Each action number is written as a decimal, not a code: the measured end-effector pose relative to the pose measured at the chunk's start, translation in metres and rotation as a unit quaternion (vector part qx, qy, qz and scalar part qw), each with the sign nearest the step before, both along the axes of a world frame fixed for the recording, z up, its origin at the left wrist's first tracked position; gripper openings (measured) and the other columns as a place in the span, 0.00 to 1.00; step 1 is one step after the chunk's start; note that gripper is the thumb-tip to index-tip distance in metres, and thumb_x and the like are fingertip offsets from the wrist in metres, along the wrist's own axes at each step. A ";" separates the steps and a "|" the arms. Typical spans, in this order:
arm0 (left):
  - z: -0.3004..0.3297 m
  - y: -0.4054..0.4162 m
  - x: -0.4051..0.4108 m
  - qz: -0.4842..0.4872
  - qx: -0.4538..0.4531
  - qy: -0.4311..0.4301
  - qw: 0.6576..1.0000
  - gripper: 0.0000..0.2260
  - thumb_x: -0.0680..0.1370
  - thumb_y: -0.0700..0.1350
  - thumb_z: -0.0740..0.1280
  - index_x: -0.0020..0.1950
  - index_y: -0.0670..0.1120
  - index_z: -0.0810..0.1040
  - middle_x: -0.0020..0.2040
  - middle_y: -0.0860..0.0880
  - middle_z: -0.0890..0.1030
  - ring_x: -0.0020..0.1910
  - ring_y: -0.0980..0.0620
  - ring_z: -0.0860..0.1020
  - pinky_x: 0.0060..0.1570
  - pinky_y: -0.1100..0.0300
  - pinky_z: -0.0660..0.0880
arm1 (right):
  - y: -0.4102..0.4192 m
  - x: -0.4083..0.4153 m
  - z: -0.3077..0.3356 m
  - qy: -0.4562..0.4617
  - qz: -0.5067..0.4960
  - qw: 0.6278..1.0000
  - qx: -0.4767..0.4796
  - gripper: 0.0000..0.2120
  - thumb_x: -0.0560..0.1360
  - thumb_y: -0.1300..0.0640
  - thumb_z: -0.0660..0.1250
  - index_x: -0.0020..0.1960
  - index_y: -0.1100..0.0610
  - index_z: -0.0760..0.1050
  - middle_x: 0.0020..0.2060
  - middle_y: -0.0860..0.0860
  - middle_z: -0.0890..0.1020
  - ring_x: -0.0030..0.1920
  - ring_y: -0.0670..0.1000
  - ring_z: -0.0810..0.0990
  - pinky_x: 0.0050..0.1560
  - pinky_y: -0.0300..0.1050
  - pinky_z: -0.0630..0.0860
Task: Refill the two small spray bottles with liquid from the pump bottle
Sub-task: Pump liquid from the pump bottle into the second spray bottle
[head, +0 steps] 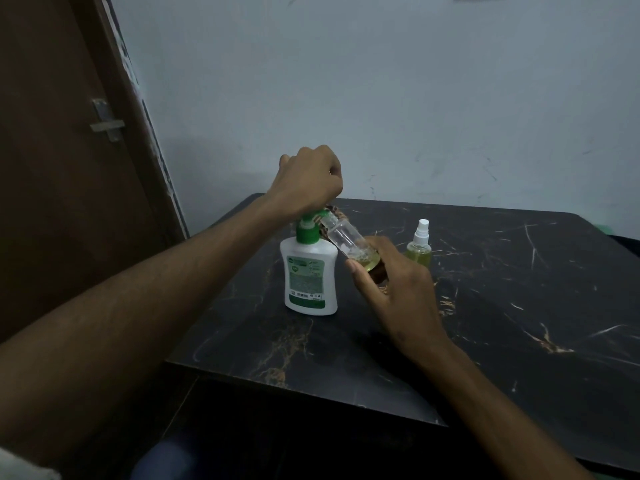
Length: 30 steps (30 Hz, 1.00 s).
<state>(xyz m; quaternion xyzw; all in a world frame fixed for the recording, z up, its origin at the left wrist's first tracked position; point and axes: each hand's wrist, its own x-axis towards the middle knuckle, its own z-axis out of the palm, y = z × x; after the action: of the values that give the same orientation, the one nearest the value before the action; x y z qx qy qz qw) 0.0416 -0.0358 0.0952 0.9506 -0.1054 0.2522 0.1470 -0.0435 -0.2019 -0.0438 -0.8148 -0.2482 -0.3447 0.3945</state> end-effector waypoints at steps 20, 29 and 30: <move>0.002 0.000 -0.003 0.014 0.004 -0.001 1.000 0.10 0.76 0.39 0.66 0.46 0.46 0.87 0.45 0.49 0.87 0.49 0.46 0.83 0.64 0.43 0.74 | -0.002 -0.002 0.000 0.005 0.000 1.000 0.000 0.16 0.83 0.44 0.64 0.65 0.51 0.75 0.47 0.42 0.81 0.42 0.40 0.80 0.42 0.36 0.78; 0.000 0.000 -0.004 0.008 0.007 -0.011 1.000 0.10 0.76 0.39 0.65 0.46 0.46 0.87 0.45 0.50 0.87 0.49 0.47 0.82 0.65 0.44 0.71 | -0.001 0.000 -0.001 0.007 0.000 1.000 -0.010 0.17 0.83 0.42 0.62 0.66 0.50 0.74 0.49 0.44 0.83 0.43 0.41 0.80 0.43 0.39 0.79; 0.001 0.000 -0.005 0.007 0.010 -0.009 1.000 0.10 0.76 0.39 0.65 0.45 0.46 0.87 0.44 0.50 0.87 0.48 0.46 0.82 0.64 0.44 0.71 | -0.002 0.000 -0.001 0.006 0.000 1.000 -0.010 0.16 0.83 0.43 0.63 0.66 0.50 0.74 0.49 0.45 0.83 0.43 0.41 0.80 0.43 0.39 0.80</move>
<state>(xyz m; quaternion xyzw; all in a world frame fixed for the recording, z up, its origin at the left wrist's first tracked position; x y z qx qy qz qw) 0.0370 -0.0360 0.0964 0.9504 -0.1024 0.2611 0.1347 -0.0437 -0.2035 -0.0448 -0.8210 -0.2489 -0.3373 0.3877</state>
